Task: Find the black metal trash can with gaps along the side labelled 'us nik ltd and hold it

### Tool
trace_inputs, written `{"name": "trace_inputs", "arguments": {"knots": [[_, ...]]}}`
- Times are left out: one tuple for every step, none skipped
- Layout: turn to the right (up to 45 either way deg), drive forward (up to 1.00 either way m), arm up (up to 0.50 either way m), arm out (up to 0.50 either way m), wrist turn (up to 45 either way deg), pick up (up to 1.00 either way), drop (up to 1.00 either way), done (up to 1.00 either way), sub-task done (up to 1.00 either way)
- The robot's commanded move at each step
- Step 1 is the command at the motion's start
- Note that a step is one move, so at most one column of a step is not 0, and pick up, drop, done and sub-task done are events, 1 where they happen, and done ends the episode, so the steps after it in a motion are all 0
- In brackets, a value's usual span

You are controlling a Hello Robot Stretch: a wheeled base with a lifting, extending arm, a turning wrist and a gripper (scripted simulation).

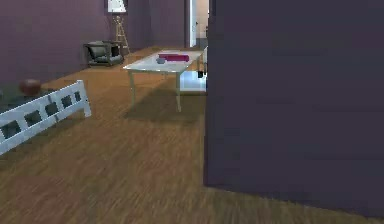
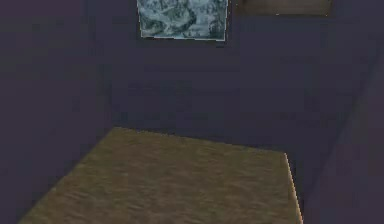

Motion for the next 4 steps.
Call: {"name": "trace_inputs", "arguments": {"knots": [[-24.0, 0.00, 0.00, 0.00, 0.0, 0.00, 0.00, 0.00, 0.00], [0.0, 1.00, 0.00, 0.00, 0.0, 0.00, 0.00, 0.00, 0.00], [0.0, 1.00, 0.00, 0.00, 0.0, 0.00, 0.00, 0.00, 0.00], [0.0, 1.00, 0.00, 0.00, 0.0, 0.00, 0.00, 0.00, 0.00]]}}
